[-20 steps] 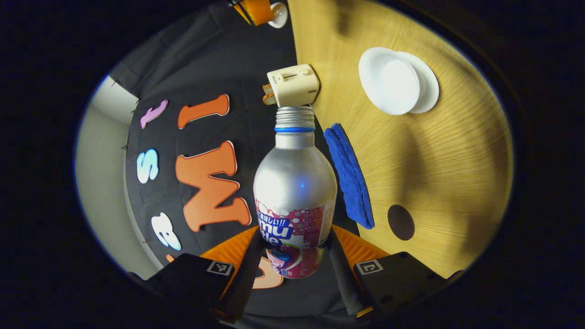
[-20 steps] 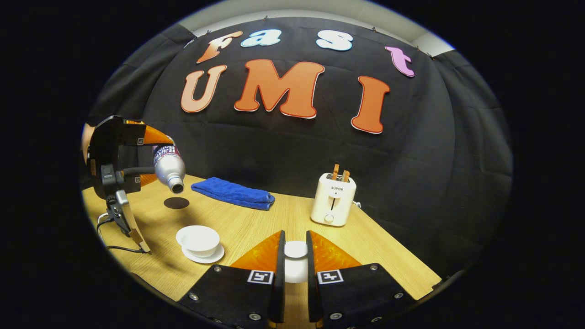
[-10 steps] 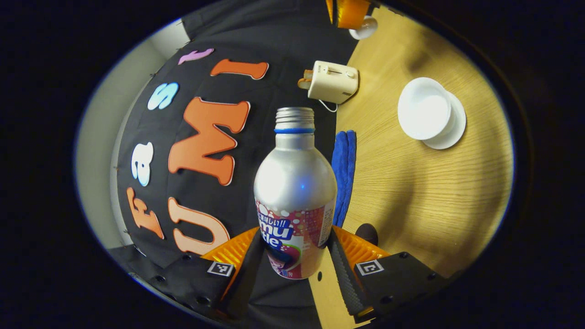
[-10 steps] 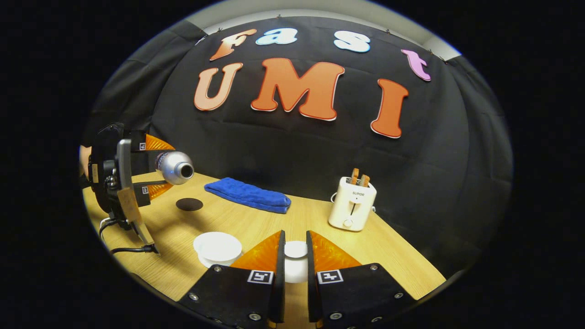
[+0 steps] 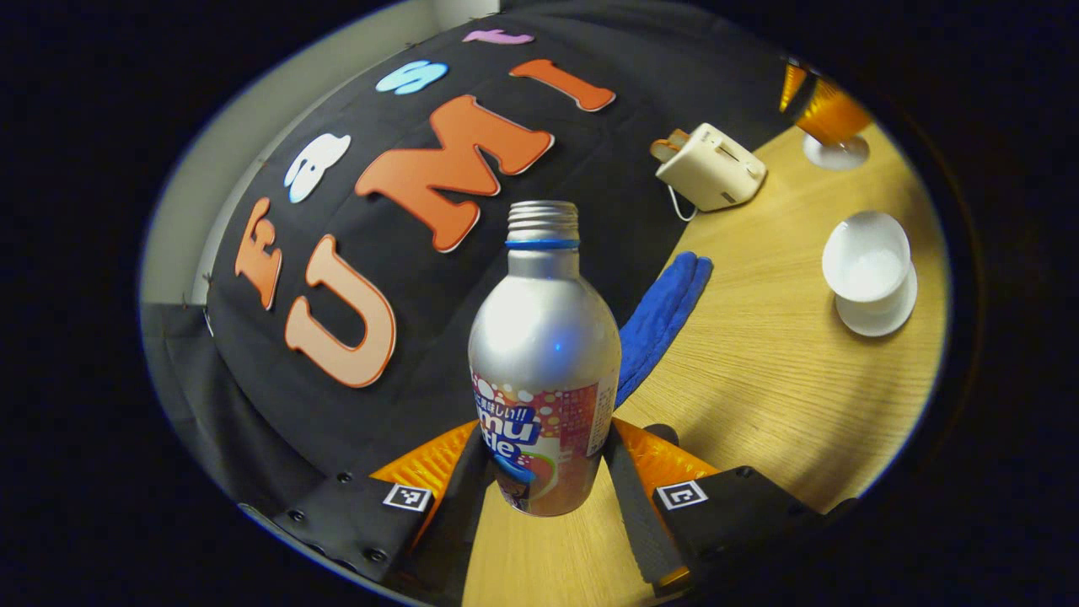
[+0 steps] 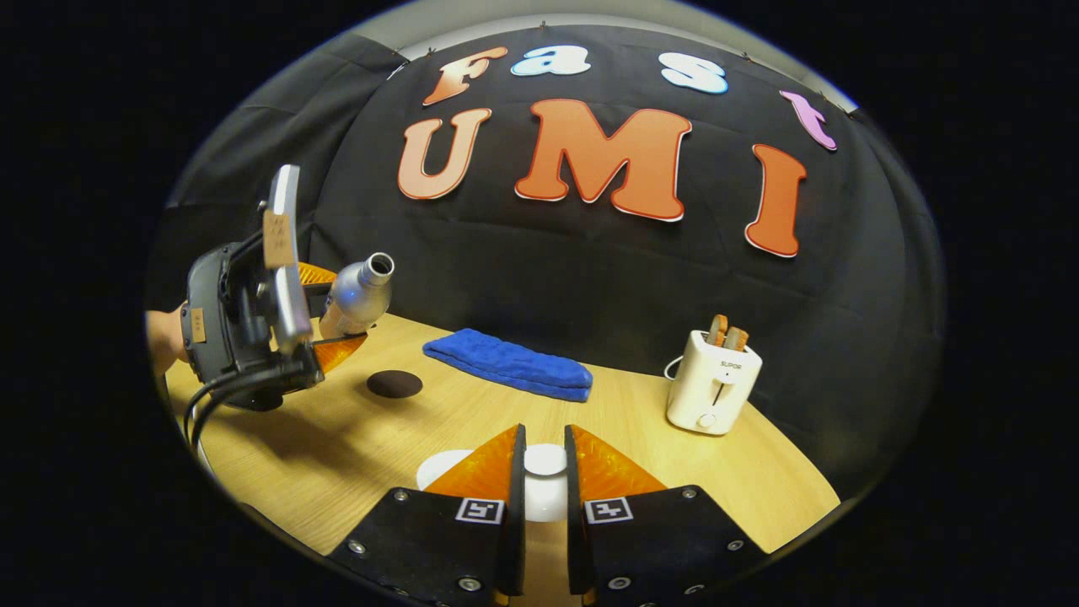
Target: Open the teacup lid with one hand, grasp the water bottle and pour water into the teacup with the other hand; after pouring, place the water bottle on the coaster and then close the teacup lid.
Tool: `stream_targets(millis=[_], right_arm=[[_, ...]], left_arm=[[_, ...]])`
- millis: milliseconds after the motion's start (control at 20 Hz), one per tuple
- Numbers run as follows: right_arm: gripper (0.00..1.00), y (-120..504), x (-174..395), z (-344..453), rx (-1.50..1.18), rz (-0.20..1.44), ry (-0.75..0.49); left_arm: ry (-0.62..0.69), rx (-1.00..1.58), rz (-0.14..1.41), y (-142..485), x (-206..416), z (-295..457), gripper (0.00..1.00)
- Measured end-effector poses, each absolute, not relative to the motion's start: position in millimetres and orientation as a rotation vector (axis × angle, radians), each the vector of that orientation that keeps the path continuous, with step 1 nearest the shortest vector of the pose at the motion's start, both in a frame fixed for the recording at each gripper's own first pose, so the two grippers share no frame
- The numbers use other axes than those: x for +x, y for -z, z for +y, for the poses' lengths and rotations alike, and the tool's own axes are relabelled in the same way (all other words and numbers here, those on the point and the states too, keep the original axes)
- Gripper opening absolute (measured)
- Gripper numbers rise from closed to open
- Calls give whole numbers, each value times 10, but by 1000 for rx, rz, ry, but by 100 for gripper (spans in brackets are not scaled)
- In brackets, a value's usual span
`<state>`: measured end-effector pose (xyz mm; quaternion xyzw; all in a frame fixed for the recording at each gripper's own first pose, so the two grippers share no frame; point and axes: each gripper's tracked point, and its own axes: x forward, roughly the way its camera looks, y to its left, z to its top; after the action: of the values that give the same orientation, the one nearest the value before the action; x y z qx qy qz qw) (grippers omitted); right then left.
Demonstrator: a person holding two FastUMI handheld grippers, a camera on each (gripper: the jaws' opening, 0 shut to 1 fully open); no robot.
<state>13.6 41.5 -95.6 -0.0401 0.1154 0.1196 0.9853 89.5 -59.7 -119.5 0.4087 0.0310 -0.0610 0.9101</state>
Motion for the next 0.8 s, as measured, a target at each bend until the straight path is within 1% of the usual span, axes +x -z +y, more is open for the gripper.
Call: stream_targets(millis=[200,250,300,350,400,450,500,550,600,800], right_arm=[[20,936,202,599,-83,232,-271],[20,936,214,635,-84,232,-276],[20,930,227,659,-84,230,-278],[17,930,235,680,-86,228,-282],[21,924,241,691,-86,227,-284],[21,926,247,698,-86,229,-285],[21,931,257,690,-85,230,-282],[20,946,260,673,-84,234,-279],[21,950,262,659,-82,238,-276],[20,932,265,617,-72,236,-267]], left_arm=[[96,619,78,1186,983,-537,81],[103,565,99,1252,1007,-515,77],[110,507,116,1292,1026,-504,78],[122,455,142,1328,1009,-529,82],[127,402,158,1365,1035,-519,82],[135,345,174,1404,1085,-535,77],[132,285,184,1400,1093,-528,82],[136,222,192,1378,1092,-552,78],[139,161,196,1377,1096,-553,81],[156,54,197,1389,1095,-583,82]])
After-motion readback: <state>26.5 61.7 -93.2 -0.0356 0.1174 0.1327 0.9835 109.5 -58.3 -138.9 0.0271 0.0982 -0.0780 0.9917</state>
